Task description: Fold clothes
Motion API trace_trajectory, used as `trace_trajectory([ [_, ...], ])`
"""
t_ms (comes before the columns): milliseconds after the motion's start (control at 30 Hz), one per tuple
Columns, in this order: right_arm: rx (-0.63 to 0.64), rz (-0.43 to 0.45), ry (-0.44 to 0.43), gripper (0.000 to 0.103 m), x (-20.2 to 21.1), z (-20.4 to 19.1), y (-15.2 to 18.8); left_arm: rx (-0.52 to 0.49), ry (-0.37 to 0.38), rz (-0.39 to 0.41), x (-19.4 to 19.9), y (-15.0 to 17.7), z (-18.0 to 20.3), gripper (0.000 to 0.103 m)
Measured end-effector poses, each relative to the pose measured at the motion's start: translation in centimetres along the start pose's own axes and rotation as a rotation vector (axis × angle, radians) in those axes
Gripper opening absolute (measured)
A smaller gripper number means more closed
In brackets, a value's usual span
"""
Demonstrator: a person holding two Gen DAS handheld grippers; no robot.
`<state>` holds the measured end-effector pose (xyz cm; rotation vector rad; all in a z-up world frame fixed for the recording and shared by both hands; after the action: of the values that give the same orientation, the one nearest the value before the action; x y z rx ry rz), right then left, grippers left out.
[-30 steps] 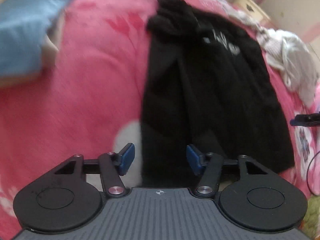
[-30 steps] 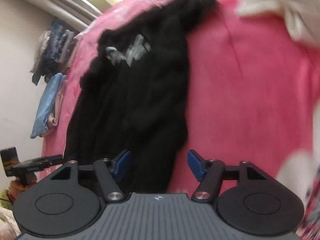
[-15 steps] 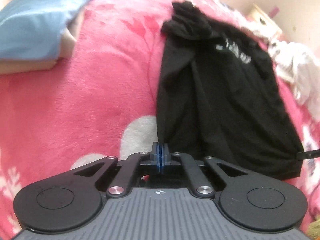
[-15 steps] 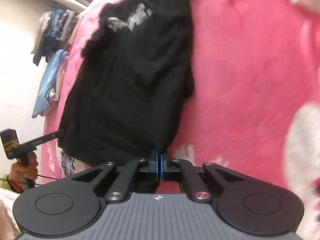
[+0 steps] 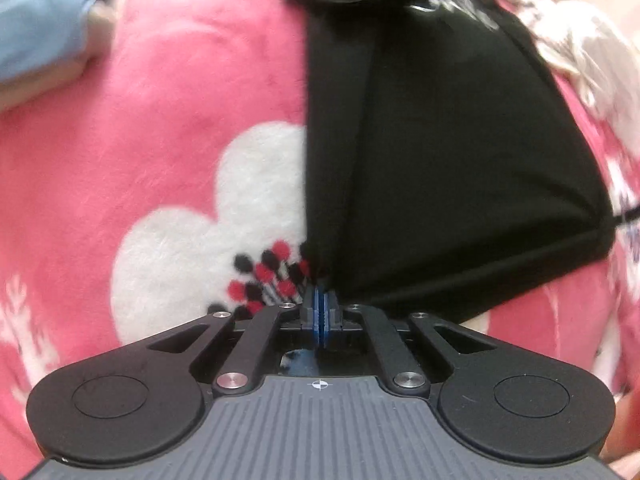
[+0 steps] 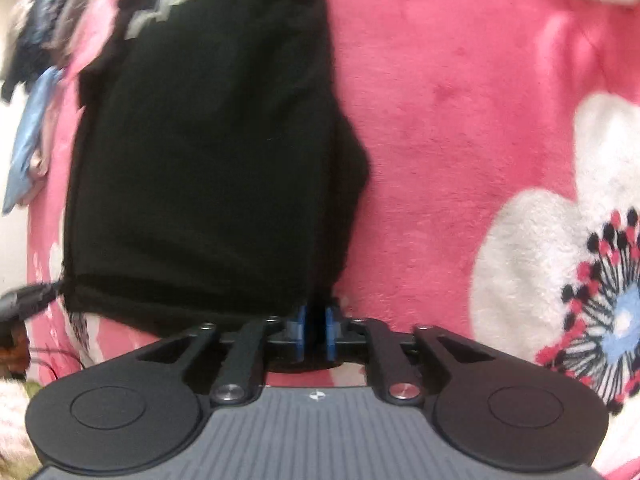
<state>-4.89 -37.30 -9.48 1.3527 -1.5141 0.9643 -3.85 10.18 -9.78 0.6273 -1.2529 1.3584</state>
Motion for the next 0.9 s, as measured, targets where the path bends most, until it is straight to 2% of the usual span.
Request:
trace_trajectory([
  [33,0.017,-0.004,0.018,0.039,0.8,0.0,-0.2,-0.022,0.009,-0.001,0.4,-0.2,0.0,0.007],
  [67,0.067,0.007,0.06,0.048,2.0,-0.3,-0.3,-0.023,0.023,-0.006,1.0,-0.3,-0.2,0.019],
  [100,0.119,0.016,0.103,0.051,3.2,-0.6,-0.5,-0.01,0.029,-0.005,1.7,-0.5,-0.6,0.026],
  [167,0.215,0.031,0.176,0.051,5.9,-1.5,-1.0,0.011,0.033,0.004,3.1,-0.8,-1.7,0.028],
  [233,0.276,0.074,0.194,0.051,8.2,-3.3,-2.4,0.01,0.028,0.03,3.8,-1.7,-2.2,0.029],
  [300,0.38,0.189,0.199,0.051,9.7,-6.7,-4.5,-0.001,0.013,0.069,3.8,-2.8,-2.4,0.031],
  [400,0.646,0.398,0.17,0.051,9.8,-15.1,-7.8,-0.007,0.03,0.103,2.3,-4.6,-1.4,0.031],
  [433,0.735,0.449,0.133,0.051,9.1,-18.4,-8.6,-0.021,0.036,0.102,1.6,-4.8,-0.7,0.031],
  [500,0.886,0.492,0.045,0.051,6.9,-24.5,-9.8,-0.056,0.044,0.096,0.2,-5.1,0.6,0.031],
  [567,1.009,0.475,0.01,0.051,3.6,-29.1,-10.7,-0.084,0.038,0.097,-0.8,-4.7,1.5,0.031],
  [633,1.095,0.459,0.014,0.051,-0.2,-33.0,-11.8,-0.097,0.025,0.11,-1.5,-4.1,1.9,0.031],
  [733,1.157,0.457,0.037,0.05,-5.6,-37.2,-13.7,-0.084,0.025,0.143,-1.5,-3.4,1.9,0.031],
  [800,1.148,0.457,0.09,0.048,-9.1,-38.3,-15.5,-0.059,0.038,0.16,-1.4,-3.2,1.5,0.031],
  [900,1.042,0.42,0.132,0.029,-12.3,-37.6,-18.9,-0.032,0.057,0.178,-1.2,-3.1,1.3,0.031],
])
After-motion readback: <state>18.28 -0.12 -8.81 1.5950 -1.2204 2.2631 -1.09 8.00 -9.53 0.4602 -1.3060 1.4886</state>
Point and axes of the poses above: each gripper's, at about its wrist camera, not at the fingertips, and x roughly against the way its jaws point, z to its right, y to its underside, the point moved 4 cm from there along -x, roughly the way its jaws point, and after that the axes turned 4 degrees about y, right-handed, at the moved point
